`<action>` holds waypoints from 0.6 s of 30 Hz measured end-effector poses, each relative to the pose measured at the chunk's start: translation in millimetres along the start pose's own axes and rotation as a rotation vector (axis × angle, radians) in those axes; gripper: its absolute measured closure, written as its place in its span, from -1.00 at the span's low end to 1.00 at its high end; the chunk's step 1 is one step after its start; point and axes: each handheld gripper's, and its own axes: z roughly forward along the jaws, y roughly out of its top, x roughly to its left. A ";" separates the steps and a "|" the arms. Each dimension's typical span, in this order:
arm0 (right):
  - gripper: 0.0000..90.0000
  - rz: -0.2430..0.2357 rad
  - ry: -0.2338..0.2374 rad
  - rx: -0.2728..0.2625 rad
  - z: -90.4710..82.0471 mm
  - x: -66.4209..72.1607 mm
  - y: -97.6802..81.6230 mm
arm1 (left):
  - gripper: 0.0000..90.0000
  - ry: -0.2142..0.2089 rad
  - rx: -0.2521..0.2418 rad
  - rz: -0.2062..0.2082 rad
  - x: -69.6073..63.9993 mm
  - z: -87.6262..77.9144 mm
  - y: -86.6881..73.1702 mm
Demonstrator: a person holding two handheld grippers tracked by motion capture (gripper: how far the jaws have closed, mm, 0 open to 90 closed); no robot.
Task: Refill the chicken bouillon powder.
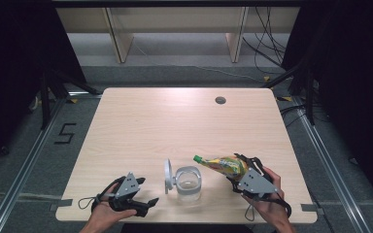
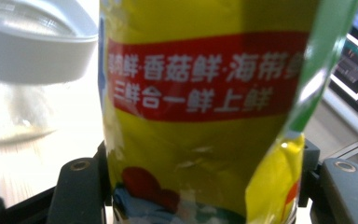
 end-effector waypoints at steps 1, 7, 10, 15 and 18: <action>-0.18 -0.031 -0.004 0.007 -0.5 1.5 1.4 | -0.63 -0.005 0.001 0.000 0.4 0.0 0.0; -0.18 -0.175 -0.020 0.064 -3.7 11.1 9.9 | -0.63 -0.009 -0.019 -0.044 -1.4 1.1 -1.3; -0.18 -0.226 -0.019 0.086 -4.0 15.2 12.8 | -0.63 -0.009 -0.018 -0.044 -1.5 0.9 -1.1; -0.18 -0.367 -0.062 0.139 -4.4 23.1 19.5 | -0.63 0.006 -0.008 -0.002 0.9 0.6 -0.5; -0.18 -0.466 -0.092 0.149 -3.7 27.6 25.3 | -0.63 0.015 0.007 -0.002 1.4 0.4 -0.6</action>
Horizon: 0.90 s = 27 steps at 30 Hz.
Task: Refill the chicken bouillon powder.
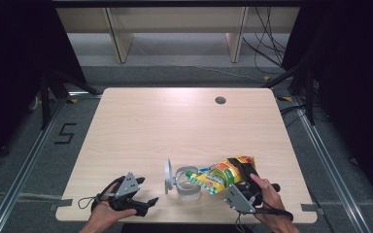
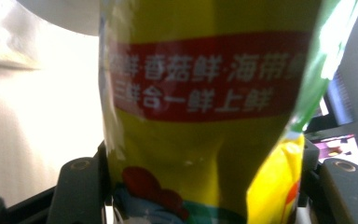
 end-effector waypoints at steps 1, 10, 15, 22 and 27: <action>-0.18 -0.015 -0.004 0.006 -0.3 0.5 1.7 | -0.63 -0.007 -0.003 -0.003 -0.5 -0.3 0.0; -0.13 -0.224 -0.058 0.028 -1.3 -1.2 14.4 | -0.63 -0.007 -0.007 0.014 0.4 0.0 0.5; -0.12 -0.265 -0.071 0.051 -1.8 0.5 17.2 | -0.63 -0.012 -0.006 0.012 0.3 -0.2 0.4; -0.12 -0.354 -0.101 0.096 -5.0 1.1 24.4 | -0.63 -0.006 0.005 0.015 0.0 -0.4 0.6; -0.12 -0.447 -0.117 0.090 -3.9 -3.4 29.6 | -0.63 -0.013 0.000 0.019 0.8 0.5 -0.1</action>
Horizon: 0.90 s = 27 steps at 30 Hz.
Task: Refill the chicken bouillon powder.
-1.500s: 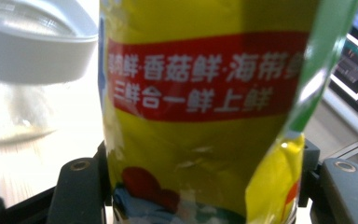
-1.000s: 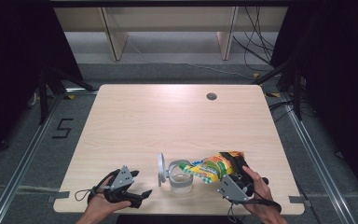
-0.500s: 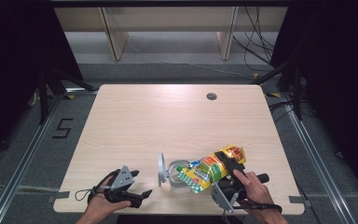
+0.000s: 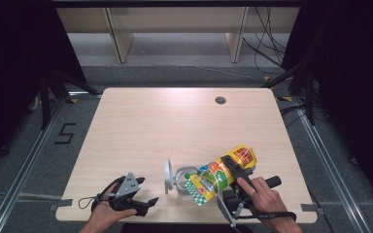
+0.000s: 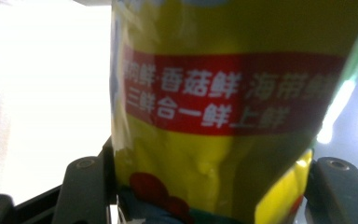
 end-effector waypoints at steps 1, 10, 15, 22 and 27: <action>-0.12 -0.042 -0.002 -0.002 -0.1 -2.9 1.0 | -0.63 0.001 0.005 0.001 -0.3 -0.5 0.0; -0.08 -0.115 -0.035 -0.023 0.7 -7.6 3.2 | -0.63 -0.007 0.002 -0.035 -1.8 0.2 -0.2; -0.07 -0.132 -0.032 -0.007 -0.6 -7.8 4.3 | -0.63 -0.007 -0.007 -0.043 -2.3 0.6 -0.1; -0.07 -0.162 -0.038 0.011 -2.5 -9.8 5.1 | -0.63 0.002 -0.004 0.001 -0.1 -0.5 0.5; -0.07 -0.180 -0.057 0.003 -2.6 -9.9 5.4 | -0.63 0.003 -0.004 -0.002 -0.2 -0.5 0.4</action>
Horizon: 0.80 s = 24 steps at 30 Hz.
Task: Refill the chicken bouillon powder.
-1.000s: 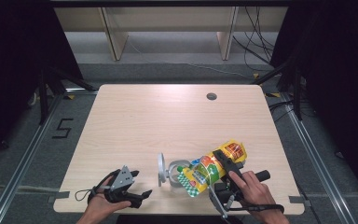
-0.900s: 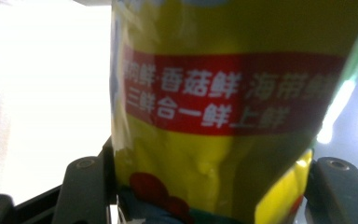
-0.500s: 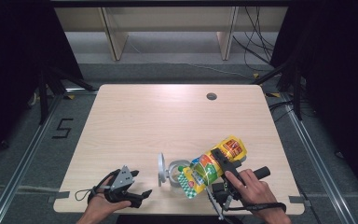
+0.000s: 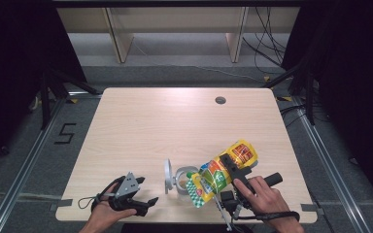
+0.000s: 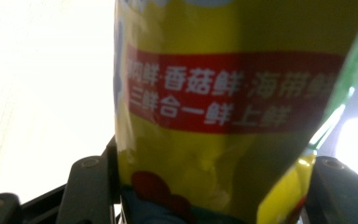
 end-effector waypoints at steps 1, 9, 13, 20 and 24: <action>-0.07 0.093 0.015 0.037 -2.6 7.0 -0.1 | -0.63 0.001 0.000 0.002 0.1 -0.1 0.1; -0.07 0.032 0.011 0.023 -2.2 4.9 2.5 | -0.63 0.004 -0.003 -0.006 -0.4 -0.1 0.2; -0.07 0.003 0.010 0.020 -1.4 4.1 5.0 | -0.63 0.004 0.007 -0.006 -0.7 -0.8 0.7; -0.07 -0.031 0.007 0.007 1.1 2.3 8.6 | -0.63 -0.008 0.005 -0.026 -2.1 -1.2 0.2; -0.07 -0.066 0.004 -0.002 2.8 1.1 10.9 | -0.63 0.003 0.003 0.002 -0.6 -1.8 1.1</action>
